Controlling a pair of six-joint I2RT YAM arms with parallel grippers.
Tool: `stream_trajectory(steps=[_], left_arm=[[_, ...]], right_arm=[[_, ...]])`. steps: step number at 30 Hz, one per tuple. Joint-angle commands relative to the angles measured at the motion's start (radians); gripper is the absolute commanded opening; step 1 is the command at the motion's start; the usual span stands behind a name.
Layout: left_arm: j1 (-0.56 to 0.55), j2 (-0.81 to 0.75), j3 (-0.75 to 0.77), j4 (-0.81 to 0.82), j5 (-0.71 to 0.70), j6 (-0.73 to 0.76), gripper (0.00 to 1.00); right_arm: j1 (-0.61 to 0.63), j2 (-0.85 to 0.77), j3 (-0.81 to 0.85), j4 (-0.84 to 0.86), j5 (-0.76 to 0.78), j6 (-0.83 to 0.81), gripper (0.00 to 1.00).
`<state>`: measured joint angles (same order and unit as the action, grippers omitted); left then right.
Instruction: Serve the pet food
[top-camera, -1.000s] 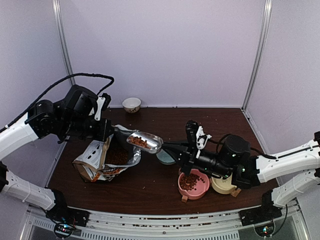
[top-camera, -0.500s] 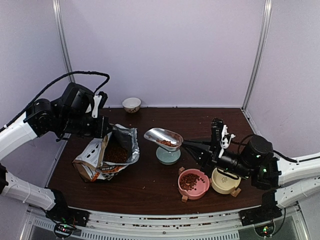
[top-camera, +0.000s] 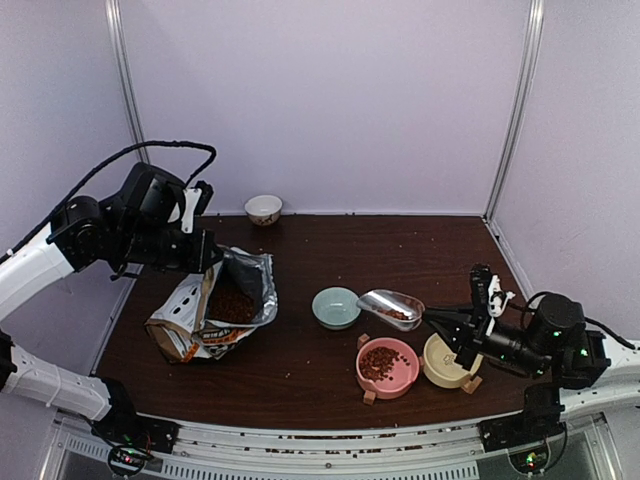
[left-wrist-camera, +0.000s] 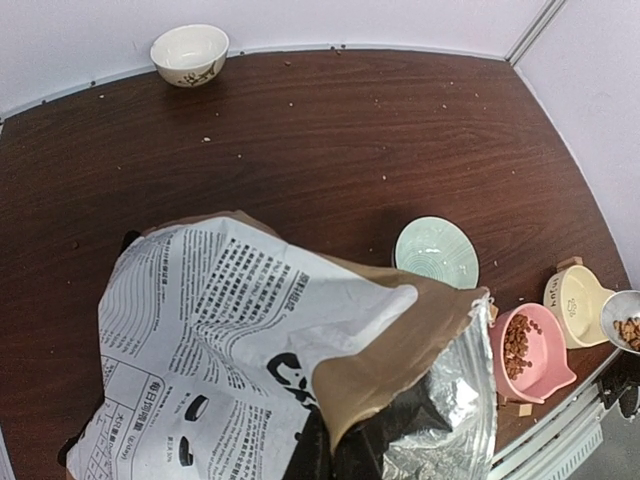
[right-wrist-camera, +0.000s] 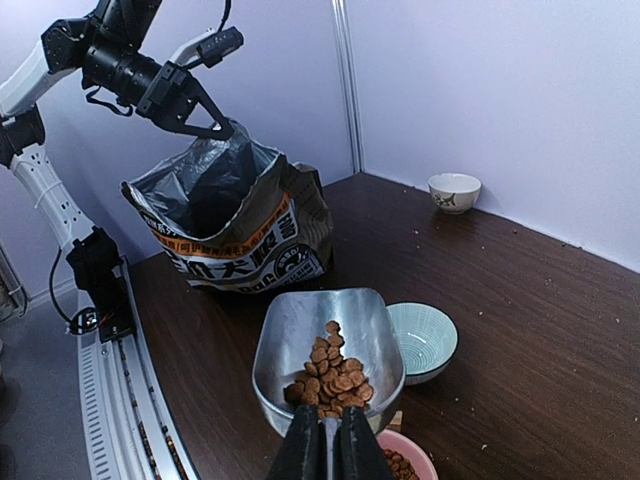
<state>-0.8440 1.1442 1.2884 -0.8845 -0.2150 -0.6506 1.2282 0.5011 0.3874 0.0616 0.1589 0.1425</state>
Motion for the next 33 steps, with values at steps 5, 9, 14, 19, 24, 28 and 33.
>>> stream_trajectory(steps=[5, 9, 14, 19, 24, 28, 33], left_arm=[[0.027, -0.017, -0.004, 0.077, -0.012, 0.027, 0.00], [0.034, -0.016, -0.006, 0.077, -0.007, 0.037, 0.00], [0.045, -0.018, -0.011, 0.083, 0.004, 0.049, 0.00], [0.048, -0.014, -0.010, 0.091, 0.021, 0.063, 0.00], [0.049, -0.015, -0.011, 0.093, 0.031, 0.079, 0.00], [0.051, -0.026, -0.021, 0.106, 0.044, 0.092, 0.00], [0.052, -0.032, -0.035, 0.120, 0.060, 0.114, 0.00]], right_arm=[[0.002, -0.095, 0.030, -0.294, 0.044, 0.092, 0.00], [0.001, -0.113, 0.058, -0.387, 0.048, 0.141, 0.00], [0.003, -0.119, 0.093, -0.495, 0.052, 0.203, 0.00], [0.002, -0.085, 0.154, -0.602, 0.037, 0.241, 0.00], [0.001, -0.054, 0.198, -0.666, 0.031, 0.288, 0.00], [0.001, -0.002, 0.244, -0.725, 0.027, 0.315, 0.00], [0.002, 0.037, 0.285, -0.774, 0.009, 0.341, 0.00]])
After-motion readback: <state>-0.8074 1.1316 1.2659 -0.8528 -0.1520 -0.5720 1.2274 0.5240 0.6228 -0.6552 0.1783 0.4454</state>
